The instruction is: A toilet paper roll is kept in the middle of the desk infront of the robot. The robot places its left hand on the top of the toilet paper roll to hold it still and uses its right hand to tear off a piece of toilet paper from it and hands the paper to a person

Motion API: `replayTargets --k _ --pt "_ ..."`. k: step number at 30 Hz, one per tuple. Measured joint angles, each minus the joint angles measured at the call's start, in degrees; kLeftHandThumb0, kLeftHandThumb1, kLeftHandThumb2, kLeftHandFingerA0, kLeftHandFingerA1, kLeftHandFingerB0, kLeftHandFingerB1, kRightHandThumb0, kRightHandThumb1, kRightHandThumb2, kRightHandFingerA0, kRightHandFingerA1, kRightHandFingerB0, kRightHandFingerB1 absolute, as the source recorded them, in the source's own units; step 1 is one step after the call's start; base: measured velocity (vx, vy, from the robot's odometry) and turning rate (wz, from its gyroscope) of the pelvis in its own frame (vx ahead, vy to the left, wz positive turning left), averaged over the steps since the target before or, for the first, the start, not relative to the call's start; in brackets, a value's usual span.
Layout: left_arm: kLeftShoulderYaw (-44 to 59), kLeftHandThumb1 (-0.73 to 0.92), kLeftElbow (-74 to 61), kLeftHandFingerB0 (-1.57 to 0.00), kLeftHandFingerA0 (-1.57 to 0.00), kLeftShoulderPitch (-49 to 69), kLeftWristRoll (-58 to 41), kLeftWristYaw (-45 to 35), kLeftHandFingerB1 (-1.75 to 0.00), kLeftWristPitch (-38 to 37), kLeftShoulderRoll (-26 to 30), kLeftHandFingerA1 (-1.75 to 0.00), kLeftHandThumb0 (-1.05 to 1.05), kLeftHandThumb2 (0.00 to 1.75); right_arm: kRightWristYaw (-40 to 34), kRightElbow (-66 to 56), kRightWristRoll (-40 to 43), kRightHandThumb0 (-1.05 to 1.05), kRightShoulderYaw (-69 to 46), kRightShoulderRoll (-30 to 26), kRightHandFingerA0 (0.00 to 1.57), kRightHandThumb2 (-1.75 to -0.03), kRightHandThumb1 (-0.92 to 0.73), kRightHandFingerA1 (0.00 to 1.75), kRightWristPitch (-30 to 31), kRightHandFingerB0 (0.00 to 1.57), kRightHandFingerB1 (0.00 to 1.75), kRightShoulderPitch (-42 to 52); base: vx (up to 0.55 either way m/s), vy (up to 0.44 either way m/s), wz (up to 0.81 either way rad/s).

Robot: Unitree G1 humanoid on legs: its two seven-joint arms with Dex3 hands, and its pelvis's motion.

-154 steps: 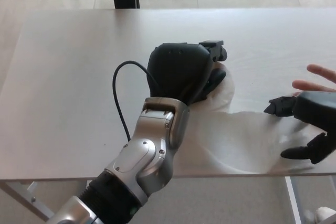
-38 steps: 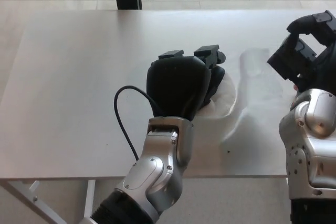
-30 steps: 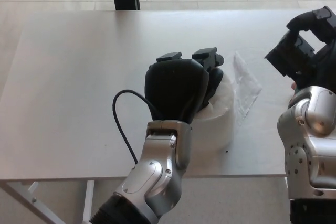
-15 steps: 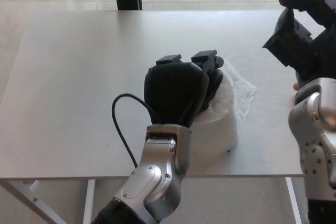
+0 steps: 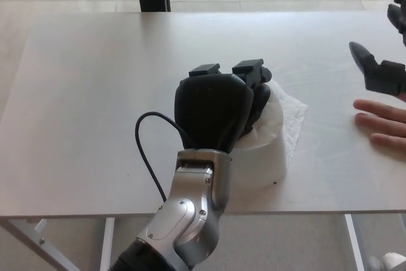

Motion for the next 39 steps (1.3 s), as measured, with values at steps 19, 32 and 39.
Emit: replayTargets --k 19,32,39 --pt "0.3 0.54 1.9 -0.74 -0.77 -1.3 0.0 0.7 -0.78 0.0 -0.8 -1.17 -0.35 0.76 12.5 10.8 -14.0 -0.39 25.8 -10.6 0.0 -0.71 -0.38 0.24 -2.0 0.06 0.41 -10.2 0.0 0.0 0.0" --pt "3.7 0.79 6.3 -0.6 -0.64 -2.9 -0.2 4.0 -0.72 1.3 -5.4 -0.87 -0.41 0.69 17.4 18.2 -24.1 -0.62 35.8 -7.6 0.0 -0.98 -0.6 0.32 -9.3 0.0 0.32 -15.4 0.0 0.0 0.0" --pt "5.0 0.59 7.2 -0.64 -0.66 -2.9 -0.3 5.1 -0.81 2.0 -7.0 -1.05 -0.33 0.77 19.8 20.7 -28.5 -0.56 35.9 -5.5 0.03 -0.68 -0.79 0.24 -14.4 0.03 0.26 -16.0 0.0 0.0 0.0"
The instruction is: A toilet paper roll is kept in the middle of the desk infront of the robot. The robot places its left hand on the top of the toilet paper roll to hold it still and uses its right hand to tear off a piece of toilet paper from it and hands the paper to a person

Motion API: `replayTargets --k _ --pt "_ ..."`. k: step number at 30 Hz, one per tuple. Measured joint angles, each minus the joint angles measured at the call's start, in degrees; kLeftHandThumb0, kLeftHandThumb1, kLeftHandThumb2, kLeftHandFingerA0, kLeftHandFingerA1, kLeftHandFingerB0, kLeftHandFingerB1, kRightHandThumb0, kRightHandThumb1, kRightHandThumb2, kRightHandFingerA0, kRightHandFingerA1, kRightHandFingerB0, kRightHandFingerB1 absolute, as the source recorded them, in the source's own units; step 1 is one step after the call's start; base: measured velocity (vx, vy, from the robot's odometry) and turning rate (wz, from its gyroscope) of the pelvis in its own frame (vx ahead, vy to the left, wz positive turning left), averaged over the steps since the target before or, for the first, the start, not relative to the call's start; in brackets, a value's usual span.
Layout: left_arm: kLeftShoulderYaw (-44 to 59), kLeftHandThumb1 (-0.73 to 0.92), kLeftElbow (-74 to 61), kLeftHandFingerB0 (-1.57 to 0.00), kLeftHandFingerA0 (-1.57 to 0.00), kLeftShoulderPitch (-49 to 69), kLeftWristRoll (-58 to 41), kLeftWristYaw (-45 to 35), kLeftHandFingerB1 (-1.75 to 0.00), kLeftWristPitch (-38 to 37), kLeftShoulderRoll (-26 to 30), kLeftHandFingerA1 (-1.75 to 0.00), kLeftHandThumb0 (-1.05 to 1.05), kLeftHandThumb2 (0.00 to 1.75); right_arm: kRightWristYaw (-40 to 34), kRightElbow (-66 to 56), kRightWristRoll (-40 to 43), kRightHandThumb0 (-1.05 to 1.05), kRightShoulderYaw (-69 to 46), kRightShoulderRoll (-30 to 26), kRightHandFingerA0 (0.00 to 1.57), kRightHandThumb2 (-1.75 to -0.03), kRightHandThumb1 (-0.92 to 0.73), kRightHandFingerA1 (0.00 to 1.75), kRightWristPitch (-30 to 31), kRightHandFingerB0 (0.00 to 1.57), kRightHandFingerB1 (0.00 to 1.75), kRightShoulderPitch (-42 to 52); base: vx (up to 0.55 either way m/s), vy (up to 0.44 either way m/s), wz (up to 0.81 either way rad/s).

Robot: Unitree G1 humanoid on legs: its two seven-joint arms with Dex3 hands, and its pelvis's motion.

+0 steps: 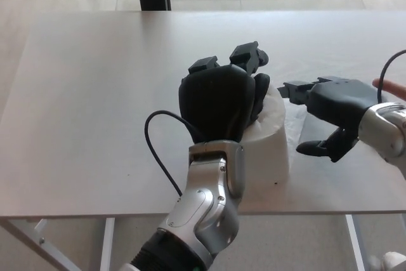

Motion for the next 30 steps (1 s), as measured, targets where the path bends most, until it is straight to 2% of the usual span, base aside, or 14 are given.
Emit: replayTargets --k 1,7,8,17,18,19,20,21,22,23,26,27,29,30 --pt "0.0 0.58 0.0 -0.63 -0.64 0.0 0.0 0.3 -0.8 0.0 0.0 -1.02 -0.32 0.79 0.0 0.4 -0.8 -0.59 0.2 0.1 0.0 -0.65 -0.79 0.37 -0.6 0.03 0.32 -0.3 0.0 0.0 0.0" --pt "0.4 0.66 0.9 -0.65 -0.68 0.1 -0.2 2.3 -0.76 -0.3 -0.5 -0.88 -0.38 0.75 -0.2 3.0 -4.4 -0.57 -0.8 2.2 0.0 -0.63 -0.78 0.43 -5.3 0.02 0.37 -1.0 0.0 0.0 0.0" --pt "0.4 0.65 1.0 -0.66 -0.72 0.1 -0.3 2.6 -0.75 -0.4 -0.6 -0.88 -0.37 0.75 -0.2 3.2 -4.5 -0.56 -1.2 2.4 0.0 -0.74 -0.7 0.29 -5.6 0.01 0.15 -1.0 0.0 0.0 0.0" --pt "0.8 0.48 1.2 -0.63 -0.72 -0.1 -1.4 4.0 -0.77 -0.6 -1.0 -0.88 -0.29 0.75 -3.8 5.4 -8.8 -0.53 -4.6 6.2 0.09 -0.62 -0.72 0.51 -7.9 0.11 0.35 2.9 0.0 0.0 0.0" --pt "0.8 0.45 1.0 -0.64 -0.74 0.0 -1.6 4.0 -0.77 -0.6 -1.0 -0.9 -0.26 0.72 -4.7 5.4 -9.0 -0.34 -5.5 6.8 0.02 -1.15 -0.64 0.55 -7.9 0.0 0.52 3.8 0.0 0.0 0.0" --pt "0.8 0.43 0.9 -0.65 -0.76 -0.1 -1.7 4.0 -0.79 -0.6 -1.0 -0.91 -0.26 0.76 -5.4 5.3 -9.5 -0.55 -5.6 7.0 0.01 -0.63 -0.75 0.51 -7.9 0.08 0.31 4.3 0.0 0.0 0.0" --pt "0.8 0.43 0.9 -0.65 -0.76 -0.1 -1.9 4.0 -0.79 -0.7 -1.1 -0.91 -0.26 0.76 -6.2 5.1 -10.2 -0.55 -5.8 7.1 0.01 -0.63 -0.75 0.51 -7.9 0.08 0.31 4.7 0.0 0.0 0.0" --pt "0.9 0.42 0.9 -0.66 -0.76 0.0 -2.0 4.0 -0.79 -0.8 -1.0 -0.91 -0.26 0.75 -6.9 5.0 -10.9 -0.62 -5.8 7.2 0.02 -0.87 -0.62 0.53 -7.9 0.02 0.39 5.1 0.0 0.0 0.0" --pt "0.9 0.44 0.9 -0.65 -0.75 0.0 -2.1 4.1 -0.77 -0.9 -1.0 -0.89 -0.26 0.75 -7.5 4.9 -11.4 -0.56 -5.9 7.3 0.02 -0.63 -0.72 0.48 -7.9 0.08 0.32 5.3 0.0 0.0 0.0" --pt "0.9 0.45 0.8 -0.66 -0.76 0.0 -2.2 4.1 -0.76 -0.9 -1.0 -0.86 -0.26 0.8 -8.0 5.0 -11.8 -0.63 -6.0 7.5 0.01 -0.85 -0.61 0.52 -7.9 0.01 0.34 5.5 0.0 0.0 0.0" --pt "1.1 0.49 0.6 -0.66 -0.75 0.3 -2.4 4.2 -0.72 -1.2 -1.0 -0.82 -0.26 0.82 -8.6 5.1 -12.5 -0.57 -7.4 8.8 0.02 -0.64 -0.75 0.56 -7.7 0.06 0.33 6.5 0.0 0.0 0.0" --pt "1.2 0.5 0.4 -0.67 -0.76 0.5 -2.5 4.2 -0.7 -1.2 -1.0 -0.79 -0.24 0.88 -8.7 5.1 -12.4 -0.68 -8.0 9.3 0.16 -0.93 -0.52 0.63 -7.5 0.02 0.46 6.9 0.0 0.0 0.0" --pt "1.3 0.51 -0.1 -0.67 -0.75 1.0 -2.7 4.5 -0.69 -1.4 -1.0 -0.78 -0.23 0.88 -8.6 4.6 -12.6 -0.76 -9.1 10.3 0.12 -0.86 -0.44 0.61 -6.6 0.08 0.51 7.8 0.0 0.0 0.0" --pt "1.3 0.49 -0.3 -0.69 -0.77 1.2 -2.8 4.5 -0.67 -1.5 -1.0 -0.78 -0.24 0.83 -8.6 4.1 -12.6 -0.67 -9.6 10.7 0.27 -0.57 -0.54 0.58 -6.2 0.36 0.42 8.2 0.0 0.0 0.0"
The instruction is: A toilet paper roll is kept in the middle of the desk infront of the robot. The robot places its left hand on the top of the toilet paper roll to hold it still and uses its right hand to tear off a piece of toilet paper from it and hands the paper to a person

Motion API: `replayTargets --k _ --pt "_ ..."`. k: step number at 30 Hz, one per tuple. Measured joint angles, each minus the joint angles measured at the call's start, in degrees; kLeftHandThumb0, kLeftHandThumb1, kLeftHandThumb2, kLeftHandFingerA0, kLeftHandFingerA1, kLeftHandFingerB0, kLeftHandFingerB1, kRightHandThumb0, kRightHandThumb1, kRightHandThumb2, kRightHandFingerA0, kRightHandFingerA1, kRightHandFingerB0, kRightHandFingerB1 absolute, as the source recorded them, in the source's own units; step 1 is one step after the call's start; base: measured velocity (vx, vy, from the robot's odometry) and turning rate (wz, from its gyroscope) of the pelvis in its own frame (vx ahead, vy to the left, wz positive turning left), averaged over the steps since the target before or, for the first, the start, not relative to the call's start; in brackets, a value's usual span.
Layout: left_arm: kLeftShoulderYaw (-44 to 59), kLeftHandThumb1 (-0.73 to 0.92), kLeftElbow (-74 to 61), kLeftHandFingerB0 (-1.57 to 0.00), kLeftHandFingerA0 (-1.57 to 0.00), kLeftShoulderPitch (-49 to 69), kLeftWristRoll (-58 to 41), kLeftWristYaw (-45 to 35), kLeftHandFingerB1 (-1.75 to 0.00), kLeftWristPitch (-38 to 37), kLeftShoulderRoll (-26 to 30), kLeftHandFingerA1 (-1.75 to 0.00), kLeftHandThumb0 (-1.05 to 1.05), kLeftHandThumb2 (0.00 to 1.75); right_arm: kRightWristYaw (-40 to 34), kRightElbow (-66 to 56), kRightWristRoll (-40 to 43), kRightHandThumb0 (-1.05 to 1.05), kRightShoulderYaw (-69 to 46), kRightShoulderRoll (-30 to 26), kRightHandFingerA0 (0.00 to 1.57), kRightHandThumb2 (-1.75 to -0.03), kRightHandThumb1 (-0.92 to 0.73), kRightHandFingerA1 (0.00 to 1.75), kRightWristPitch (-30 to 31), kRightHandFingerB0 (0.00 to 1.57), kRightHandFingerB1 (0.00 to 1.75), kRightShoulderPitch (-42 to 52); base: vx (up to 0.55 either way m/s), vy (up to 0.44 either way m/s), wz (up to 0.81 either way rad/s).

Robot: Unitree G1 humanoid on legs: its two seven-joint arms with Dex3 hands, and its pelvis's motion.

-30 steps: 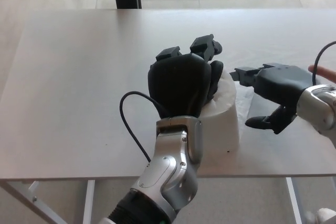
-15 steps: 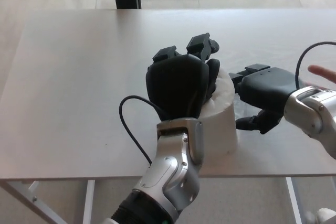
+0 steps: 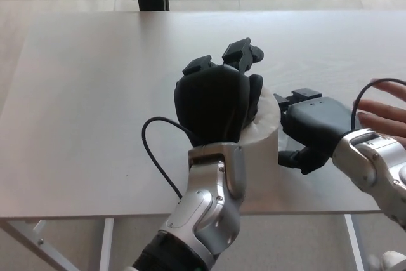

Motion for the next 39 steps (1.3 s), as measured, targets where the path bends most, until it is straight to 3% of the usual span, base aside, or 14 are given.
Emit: replayTargets --k 3,4,7,12,15,24,25,28,34,35,36,37,38,39 --pt "-0.2 0.49 0.0 -0.69 -0.76 0.2 -0.2 0.3 -0.68 0.0 0.0 -0.79 -0.24 0.83 -0.1 -2.2 0.1 -0.57 -2.5 1.7 0.5 -0.59 -0.62 0.59 1.8 0.56 0.44 1.8 0.0 0.0 0.0" --pt "-0.2 0.5 0.0 -0.67 -0.75 0.2 -0.2 0.4 -0.69 0.0 0.0 -0.8 -0.23 0.8 -0.1 -2.4 0.1 -0.62 -2.8 2.0 0.56 -0.6 -0.63 1.0 2.0 0.77 0.78 2.0 0.0 0.0 0.0" --pt "-0.3 0.53 0.0 -0.67 -0.75 0.4 -0.6 0.6 -0.7 -0.3 0.2 -0.8 -0.24 0.78 -2.4 -3.8 -2.1 -0.46 -2.8 2.8 0.31 -0.65 -0.8 0.82 3.8 0.32 0.53 2.6 0.0 0.0 0.0" --pt "-0.3 0.51 0.1 -0.67 -0.76 0.4 -0.8 0.7 -0.7 -0.4 0.3 -0.81 -0.26 0.81 -4.1 -4.6 -2.9 -0.52 -5.2 4.9 0.54 -0.65 -0.78 1.29 5.6 0.35 0.84 4.6 0.0 0.0 0.0" --pt "-0.3 0.52 0.3 -0.7 -0.78 0.4 -0.9 0.9 -0.7 -0.4 0.3 -0.83 -0.28 0.84 -3.6 -5.0 -2.9 -0.49 -6.4 5.6 0.61 -0.62 -0.79 1.04 6.6 0.53 0.65 5.0 0.0 0.0 0.0" --pt "0.2 0.47 1.7 -0.72 -0.79 -0.2 -1.1 2.1 -0.73 -0.6 0.3 -0.9 -0.31 0.82 -3.6 -4.5 -1.7 -0.48 -9.4 6.3 0.54 -0.64 -0.82 1.0 5.5 0.46 0.67 6.5 0.0 0.0 0.0" --pt "0.1 0.44 1.9 -0.67 -0.76 -0.3 -1.1 2.3 -0.76 -0.6 0.4 -0.96 -0.34 0.74 -3.7 -4.1 -1.3 -0.43 -9.9 6.6 0.72 -0.69 -0.78 1.57 5.3 0.57 1.1 6.5 0.0 0.0 0.0" --pt "0.0 0.44 1.9 -0.66 -0.75 -0.2 -1.1 2.3 -0.77 -0.6 0.7 -0.97 -0.34 0.75 -5.1 -3.3 0.2 -0.4 -12.8 7.7 0.77 -0.67 -0.83 1.37 3.9 0.57 0.91 7.4 0.0 0.0 0.0" --pt "-0.3 0.44 1.7 -0.68 -0.77 -0.4 -1.0 2.7 -0.79 -0.6 0.7 -0.99 -0.33 0.97 -7.1 -4.3 3.8 -0.49 -18.0 10.5 0.89 -0.64 -0.81 1.75 1.1 0.82 1.53 10.8 0.0 0.0 0.0" --pt "-0.3 0.46 1.7 -0.68 -0.76 -0.4 -1.0 2.8 -0.79 -0.6 0.7 -1.01 -0.32 0.94 -7.1 -4.5 4.5 -0.5 -19.0 11.2 1.16 -1.01 -0.59 1.36 1.0 0.92 1.15 11.4 0.0 0.0 0.0" --pt "-0.4 0.46 1.7 -0.68 -0.76 -0.4 -1.0 2.9 -0.79 -0.6 0.7 -1.01 -0.32 0.94 -7.1 -4.7 5.3 -0.5 -20.0 12.0 1.16 -1.01 -0.59 1.36 1.0 0.92 1.15 12.0 0.0 0.0 0.0" --pt "-0.4 0.47 1.7 -0.68 -0.76 -0.4 -1.0 3.0 -0.78 -0.6 0.7 -1.0 -0.32 0.86 -7.0 -5.0 6.0 -0.35 -21.1 12.7 0.91 -0.76 -0.66 1.75 1.1 0.85 1.51 12.6 0.0 0.0 0.0" --pt "-0.5 0.52 1.6 -0.66 -0.73 -0.3 -1.0 3.1 -0.76 -0.6 0.7 -0.94 -0.32 0.8 -7.0 -5.2 6.7 -0.27 -22.1 13.5 0.97 -1.34 -0.39 1.75 1.1 0.83 1.65 13.2 0.0 0.0 0.0" --pt "-0.5 0.54 1.6 -0.65 -0.73 -0.3 -1.0 3.1 -0.75 -0.7 0.7 -0.93 -0.32 0.76 -6.9 -5.6 7.4 -0.27 -23.1 14.4 1.02 -1.5 -0.37 1.75 1.2 0.87 1.62 13.8 0.0 0.0 0.0"
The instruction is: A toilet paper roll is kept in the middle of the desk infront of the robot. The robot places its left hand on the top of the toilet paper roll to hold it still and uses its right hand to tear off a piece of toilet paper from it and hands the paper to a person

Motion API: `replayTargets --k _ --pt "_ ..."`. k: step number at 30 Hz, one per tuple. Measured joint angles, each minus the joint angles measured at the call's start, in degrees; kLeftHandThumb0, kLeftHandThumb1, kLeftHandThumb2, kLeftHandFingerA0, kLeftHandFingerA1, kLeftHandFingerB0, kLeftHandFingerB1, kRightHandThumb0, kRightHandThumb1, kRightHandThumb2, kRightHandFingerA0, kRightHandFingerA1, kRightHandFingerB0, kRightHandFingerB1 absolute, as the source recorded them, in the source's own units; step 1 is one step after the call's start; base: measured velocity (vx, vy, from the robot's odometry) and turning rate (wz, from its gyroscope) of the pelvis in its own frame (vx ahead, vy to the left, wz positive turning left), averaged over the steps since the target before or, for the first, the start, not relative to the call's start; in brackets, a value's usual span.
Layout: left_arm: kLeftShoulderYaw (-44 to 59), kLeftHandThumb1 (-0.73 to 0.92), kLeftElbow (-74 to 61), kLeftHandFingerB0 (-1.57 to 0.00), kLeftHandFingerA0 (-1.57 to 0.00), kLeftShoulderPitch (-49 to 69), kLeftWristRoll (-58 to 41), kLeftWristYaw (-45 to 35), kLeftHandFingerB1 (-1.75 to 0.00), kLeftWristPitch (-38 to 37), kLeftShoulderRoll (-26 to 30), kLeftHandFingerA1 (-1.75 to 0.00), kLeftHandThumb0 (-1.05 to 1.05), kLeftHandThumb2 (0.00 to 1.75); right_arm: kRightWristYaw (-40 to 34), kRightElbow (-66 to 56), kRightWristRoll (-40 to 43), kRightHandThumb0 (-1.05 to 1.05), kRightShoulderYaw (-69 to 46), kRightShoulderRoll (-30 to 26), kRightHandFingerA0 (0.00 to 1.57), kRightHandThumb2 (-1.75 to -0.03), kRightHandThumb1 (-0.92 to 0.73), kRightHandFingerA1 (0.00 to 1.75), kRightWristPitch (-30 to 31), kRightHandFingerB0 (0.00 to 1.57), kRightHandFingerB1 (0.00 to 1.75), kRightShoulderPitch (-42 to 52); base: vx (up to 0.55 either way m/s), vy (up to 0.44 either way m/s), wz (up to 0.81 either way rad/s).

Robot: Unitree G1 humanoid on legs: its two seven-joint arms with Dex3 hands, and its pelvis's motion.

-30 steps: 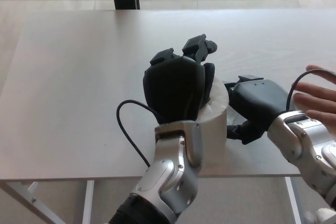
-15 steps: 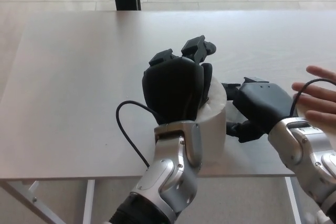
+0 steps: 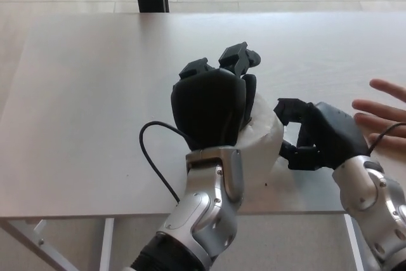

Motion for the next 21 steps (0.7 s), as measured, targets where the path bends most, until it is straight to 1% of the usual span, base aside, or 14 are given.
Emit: replayTargets --k 1,2,5,6,11,12,14,15,17,19,21 --pt "0.0 0.52 -0.1 -0.65 -0.74 0.1 0.0 0.0 -0.75 -0.1 0.0 -0.92 -0.3 0.79 0.0 -0.6 0.9 -0.31 -1.2 1.2 1.04 -1.57 -0.34 1.75 0.1 0.93 1.64 0.7 0.0 0.0 0.0" --pt "-0.1 0.5 -0.2 -0.66 -0.75 0.1 0.0 0.0 -0.75 -0.2 0.0 -0.91 -0.29 0.82 0.1 -0.9 1.2 -0.33 -1.8 1.7 1.06 -1.51 -0.31 1.72 0.2 0.93 1.59 1.0 0.0 0.0 0.0" --pt "-0.1 0.51 -0.4 -0.65 -0.73 0.2 0.0 0.1 -0.73 -0.4 0.0 -0.91 -0.28 0.81 0.3 -2.6 3.5 -0.28 -4.8 4.8 1.15 -1.44 -0.35 1.63 0.9 1.01 1.49 2.5 0.0 0.0 0.0" --pt "-0.1 0.51 -0.5 -0.63 -0.73 0.3 0.0 0.1 -0.73 -0.4 0.0 -0.88 -0.28 0.79 0.3 -3.1 4.1 -0.24 -5.5 5.8 1.15 -1.45 -0.37 1.68 1.2 1.01 1.5 2.9 0.0 0.0 0.0" --pt "-0.1 0.48 -1.1 -0.66 -0.75 0.8 0.0 0.2 -0.73 -0.5 0.1 -0.92 -0.27 0.79 0.9 -5.5 7.6 -0.24 -8.9 9.6 1.18 -1.45 -0.36 1.68 2.1 1.02 1.52 4.7 0.0 0.0 0.0" --pt "0.0 0.49 -1.3 -0.65 -0.75 0.9 0.0 0.2 -0.73 -0.5 0.1 -0.93 -0.28 0.77 1.0 -6.3 8.5 -0.22 -9.7 10.6 1.15 -1.45 -0.35 1.72 2.3 0.97 1.54 5.0 0.0 0.0 0.0" --pt "0.0 0.49 -1.4 -0.66 -0.74 1.1 0.0 0.3 -0.78 -0.5 0.2 -0.96 -0.31 0.79 1.4 -7.6 9.9 -0.18 -10.8 12.0 1.16 -1.43 -0.35 1.74 2.7 0.96 1.53 5.6 0.0 0.0 0.0" --pt "-0.1 0.49 -1.5 -0.65 -0.74 1.1 0.0 0.3 -0.78 -0.6 0.2 -0.96 -0.31 0.78 1.5 -8.1 10.6 -0.17 -11.3 12.8 1.12 -1.4 -0.32 1.75 2.8 0.99 1.56 5.8 0.0 0.0 0.0" --pt "-0.1 0.48 -1.5 -0.65 -0.74 1.2 0.0 0.4 -0.79 -0.7 0.2 -0.96 -0.31 0.78 1.8 -9.3 12.0 -0.16 -12.4 14.2 1.11 -1.41 -0.33 1.75 3.2 0.97 1.59 6.3 0.0 0.0 0.0" --pt "-0.1 0.49 -1.6 -0.64 -0.73 1.3 0.0 0.5 -0.78 -0.9 0.3 -0.94 -0.29 0.8 2.0 -10.6 13.4 -0.17 -13.5 15.8 1.06 -1.39 -0.36 1.75 3.7 0.89 1.65 6.7 0.0 0.0 0.0" --pt "-0.1 0.49 -1.6 -0.64 -0.73 1.4 0.0 0.5 -0.76 -1.1 0.3 -0.93 -0.29 0.8 2.2 -12.2 14.8 -0.17 -14.5 17.5 1.05 -1.4 -0.37 1.75 4.5 0.86 1.66 7.2 0.0 0.0 0.0"
